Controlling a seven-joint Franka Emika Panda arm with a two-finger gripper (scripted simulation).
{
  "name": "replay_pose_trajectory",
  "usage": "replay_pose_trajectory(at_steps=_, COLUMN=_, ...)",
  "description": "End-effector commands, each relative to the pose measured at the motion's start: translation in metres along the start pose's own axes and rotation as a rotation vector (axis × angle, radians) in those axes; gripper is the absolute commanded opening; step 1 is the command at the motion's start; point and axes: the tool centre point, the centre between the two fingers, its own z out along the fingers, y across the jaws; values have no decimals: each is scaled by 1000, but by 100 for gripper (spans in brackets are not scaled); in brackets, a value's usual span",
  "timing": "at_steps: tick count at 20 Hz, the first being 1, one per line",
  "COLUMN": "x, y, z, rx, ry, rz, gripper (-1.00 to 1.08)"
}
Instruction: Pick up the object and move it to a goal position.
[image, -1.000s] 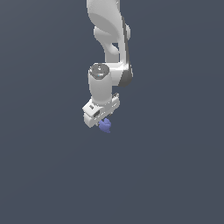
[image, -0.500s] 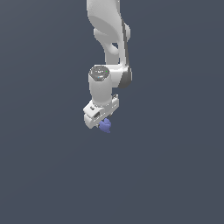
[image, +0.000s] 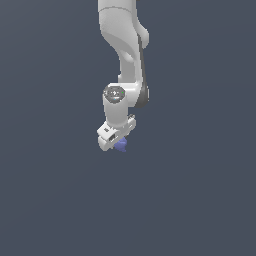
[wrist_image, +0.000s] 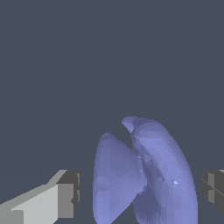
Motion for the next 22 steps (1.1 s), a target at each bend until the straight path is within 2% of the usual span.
replay_pose_trajectory(at_steps=1, x=0, y=1, z=4, rx=-1, ry=1, rz=0, gripper=100)
replay_pose_trajectory(at_steps=2, x=0, y=1, z=4, rx=-1, ry=1, rz=0, gripper=100)
replay_pose_trajectory(at_steps=3, x=0, y=1, z=4, rx=-1, ry=1, rz=0, gripper=-100)
replay_pose_trajectory(at_steps=15, x=1, y=1, z=2, rx=-3, ry=1, rz=0, gripper=-100)
replay_pose_trajectory(at_steps=22, x=6, y=-5, z=-19, rx=-3, ry=1, rz=0, gripper=-100)
